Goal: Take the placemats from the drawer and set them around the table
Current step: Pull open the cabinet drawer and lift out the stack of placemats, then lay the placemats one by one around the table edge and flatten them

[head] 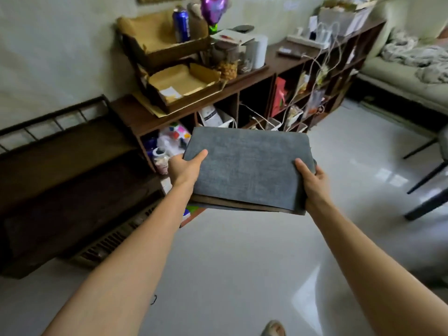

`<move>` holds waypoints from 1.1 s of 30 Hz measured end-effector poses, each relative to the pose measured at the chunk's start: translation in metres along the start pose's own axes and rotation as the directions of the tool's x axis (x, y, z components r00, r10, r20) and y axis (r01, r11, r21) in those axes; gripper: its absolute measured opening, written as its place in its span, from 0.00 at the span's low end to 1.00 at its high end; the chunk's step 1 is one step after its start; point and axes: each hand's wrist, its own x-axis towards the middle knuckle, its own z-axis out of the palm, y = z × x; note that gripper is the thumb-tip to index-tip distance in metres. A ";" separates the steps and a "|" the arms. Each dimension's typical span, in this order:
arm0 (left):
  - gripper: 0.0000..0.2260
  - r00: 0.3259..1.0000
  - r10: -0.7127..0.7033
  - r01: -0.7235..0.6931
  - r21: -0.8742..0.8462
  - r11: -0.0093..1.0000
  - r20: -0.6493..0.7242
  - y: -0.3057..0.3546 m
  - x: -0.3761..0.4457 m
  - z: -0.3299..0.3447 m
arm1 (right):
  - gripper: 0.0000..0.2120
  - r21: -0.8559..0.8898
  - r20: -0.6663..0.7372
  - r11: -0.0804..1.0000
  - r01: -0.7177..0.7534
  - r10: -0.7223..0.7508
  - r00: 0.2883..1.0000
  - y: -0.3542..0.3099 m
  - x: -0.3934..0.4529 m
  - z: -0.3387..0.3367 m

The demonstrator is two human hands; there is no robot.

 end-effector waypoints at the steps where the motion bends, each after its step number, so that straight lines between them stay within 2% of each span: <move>1: 0.21 0.999 0.010 -0.010 0.006 1.000 0.041 0.007 -0.009 0.032 | 0.13 0.006 -0.037 1.000 0.007 -0.007 0.999 -0.007 0.010 -0.029; 5: 0.21 0.973 0.085 -0.090 0.011 0.996 0.214 0.034 -0.050 0.167 | 0.14 0.038 -0.199 0.998 0.052 -0.044 0.979 -0.042 0.045 -0.145; 9: 0.21 0.916 0.123 -0.149 0.040 0.988 0.383 0.061 -0.105 0.290 | 0.11 0.053 -0.396 0.993 0.108 -0.078 0.915 -0.068 0.070 -0.258; 12: 0.20 0.860 0.145 -0.168 0.005 0.986 0.489 0.074 -0.135 0.360 | 0.16 0.048 -0.484 0.989 0.140 -0.100 0.869 -0.076 0.077 -0.316; 15: 0.20 0.754 0.169 -0.237 0.023 0.971 0.635 0.083 -0.176 0.445 | 0.19 0.070 -0.628 0.981 0.183 -0.100 0.772 -0.077 0.084 -0.388; 20: 0.23 0.566 0.158 -0.312 0.034 0.949 0.809 0.086 -0.249 0.577 | 0.11 0.126 -0.802 0.969 0.211 -0.026 0.596 -0.082 0.088 -0.488; 23: 0.21 0.423 0.127 -0.330 0.022 0.944 0.897 0.091 -0.292 0.653 | 0.10 0.141 -0.888 0.962 0.235 0.018 0.459 -0.092 0.096 -0.539; 26: 0.19 0.304 0.091 -0.377 0.032 0.926 0.948 0.102 -0.332 0.718 | 0.10 0.174 -0.940 0.949 0.262 0.081 0.332 -0.102 0.105 -0.584; 28: 0.18 0.234 0.058 -0.395 0.041 0.918 0.971 0.106 -0.358 0.755 | 0.11 0.219 -0.951 0.934 0.282 0.140 0.275 -0.105 0.107 -0.611; 33: 0.19 0.129 -0.076 -0.455 0.127 0.882 0.989 0.093 -0.416 0.819 | 0.15 0.306 -0.950 0.911 0.277 0.273 0.152 -0.099 0.100 -0.666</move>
